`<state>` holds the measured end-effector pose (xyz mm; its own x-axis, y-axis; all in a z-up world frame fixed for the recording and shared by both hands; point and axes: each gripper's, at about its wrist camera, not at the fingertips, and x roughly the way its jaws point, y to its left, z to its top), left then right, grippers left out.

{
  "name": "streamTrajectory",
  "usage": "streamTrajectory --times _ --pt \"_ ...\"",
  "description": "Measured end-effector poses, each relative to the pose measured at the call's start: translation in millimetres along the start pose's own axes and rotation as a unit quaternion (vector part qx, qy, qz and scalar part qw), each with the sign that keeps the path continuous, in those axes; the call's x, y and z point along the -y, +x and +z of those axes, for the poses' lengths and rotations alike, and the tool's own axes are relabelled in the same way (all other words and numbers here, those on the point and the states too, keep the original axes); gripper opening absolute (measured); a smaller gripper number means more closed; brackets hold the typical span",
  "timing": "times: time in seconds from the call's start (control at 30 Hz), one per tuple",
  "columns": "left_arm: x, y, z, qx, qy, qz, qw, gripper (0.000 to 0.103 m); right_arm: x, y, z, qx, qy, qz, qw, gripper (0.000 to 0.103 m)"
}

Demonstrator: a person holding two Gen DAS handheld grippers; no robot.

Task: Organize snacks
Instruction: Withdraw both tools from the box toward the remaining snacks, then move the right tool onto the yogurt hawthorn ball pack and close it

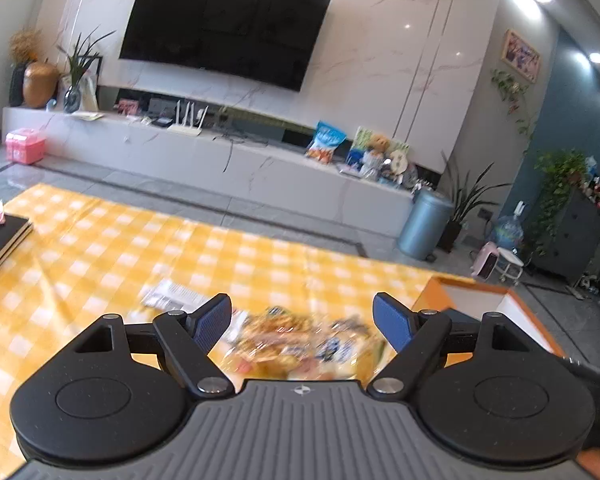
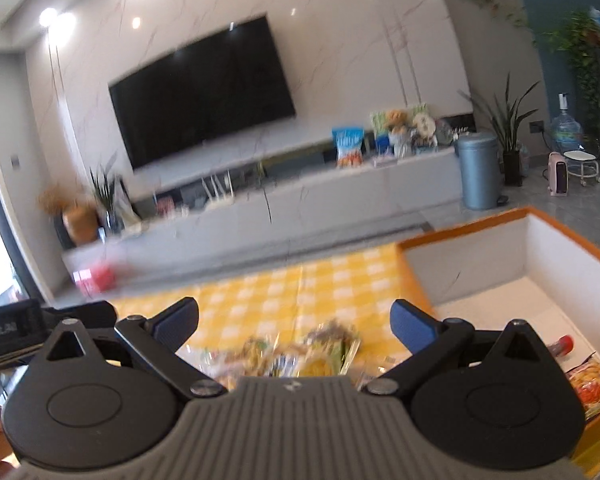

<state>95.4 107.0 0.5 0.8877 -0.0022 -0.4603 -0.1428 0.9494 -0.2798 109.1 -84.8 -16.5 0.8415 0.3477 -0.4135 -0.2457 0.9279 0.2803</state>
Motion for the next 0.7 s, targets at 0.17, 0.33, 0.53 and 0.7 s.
streamTrajectory --times 0.17,0.33,0.53,0.7 --pt "-14 15 -12 -0.027 0.0 0.013 0.9996 0.094 -7 37 -7 -0.048 0.004 -0.017 0.999 0.1" --pt "-26 22 -28 -0.048 0.002 0.016 0.9987 0.094 -5 69 -27 -0.089 0.0 -0.035 0.995 0.1" --pt "-27 39 -45 -0.076 0.007 0.032 0.9966 0.094 7 86 -54 -0.109 -0.015 -0.041 0.993 0.099" --pt "-27 49 -55 -0.096 0.012 0.041 0.9944 0.094 21 96 -68 -0.123 -0.005 -0.043 0.991 0.099"
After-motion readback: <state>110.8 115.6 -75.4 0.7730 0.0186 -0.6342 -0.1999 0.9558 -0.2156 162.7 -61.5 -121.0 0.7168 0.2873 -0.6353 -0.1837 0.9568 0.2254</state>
